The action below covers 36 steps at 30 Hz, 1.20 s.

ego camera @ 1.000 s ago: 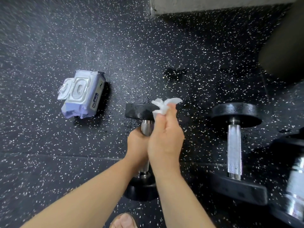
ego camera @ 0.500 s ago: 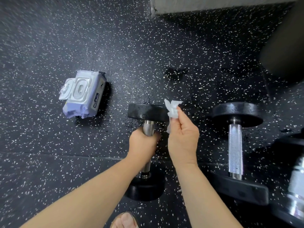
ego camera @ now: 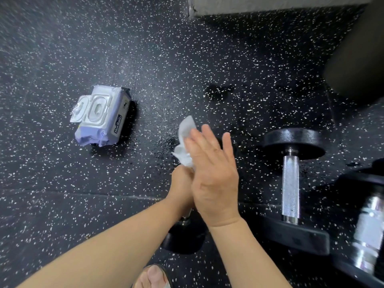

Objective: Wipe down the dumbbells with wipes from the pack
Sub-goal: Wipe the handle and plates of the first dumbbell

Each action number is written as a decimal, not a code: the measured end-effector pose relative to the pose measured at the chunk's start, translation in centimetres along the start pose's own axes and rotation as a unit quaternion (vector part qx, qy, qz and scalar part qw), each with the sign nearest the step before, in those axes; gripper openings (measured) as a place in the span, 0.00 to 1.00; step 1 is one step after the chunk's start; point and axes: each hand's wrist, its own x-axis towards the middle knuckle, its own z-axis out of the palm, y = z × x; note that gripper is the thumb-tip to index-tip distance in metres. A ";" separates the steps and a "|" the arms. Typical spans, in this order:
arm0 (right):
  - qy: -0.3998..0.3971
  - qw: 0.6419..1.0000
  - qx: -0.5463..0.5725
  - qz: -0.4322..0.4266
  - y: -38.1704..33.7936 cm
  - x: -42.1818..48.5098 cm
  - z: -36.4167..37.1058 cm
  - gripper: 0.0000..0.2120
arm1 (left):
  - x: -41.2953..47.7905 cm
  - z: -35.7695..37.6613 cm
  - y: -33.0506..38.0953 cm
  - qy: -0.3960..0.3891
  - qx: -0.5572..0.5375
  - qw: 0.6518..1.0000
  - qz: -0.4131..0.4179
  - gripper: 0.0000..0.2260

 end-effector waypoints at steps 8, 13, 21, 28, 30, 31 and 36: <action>0.134 0.937 0.162 0.280 3.0 -1.6 -0.9 0.23 | 0.5 -0.1 0.6 0.012 0.102 0.994 -0.021 0.12; 0.076 0.897 0.239 0.365 0.0 -1.7 -0.9 0.21 | 0.1 -0.9 0.9 0.013 0.046 0.999 -0.025 0.13; 0.023 0.667 0.453 0.591 3.2 3.1 -1.3 0.13 | 0.6 -1.5 -0.1 -0.007 0.011 0.999 -0.051 0.08; -0.059 0.592 0.532 0.602 4.3 4.3 -2.1 0.13 | 0.8 -2.2 0.0 -0.012 0.000 0.998 -0.059 0.08; -0.059 0.634 0.504 0.584 3.6 3.0 -2.4 0.11 | 0.9 -2.3 -0.1 -0.007 -0.002 0.999 -0.053 0.09; -0.062 0.666 0.478 0.570 3.2 2.5 -2.5 0.11 | 0.9 -2.3 -0.1 -0.007 -0.001 0.999 -0.051 0.09; -0.036 0.704 0.432 0.562 3.1 3.7 -2.0 0.19 | 0.6 -1.9 0.0 -0.019 0.016 0.999 -0.039 0.10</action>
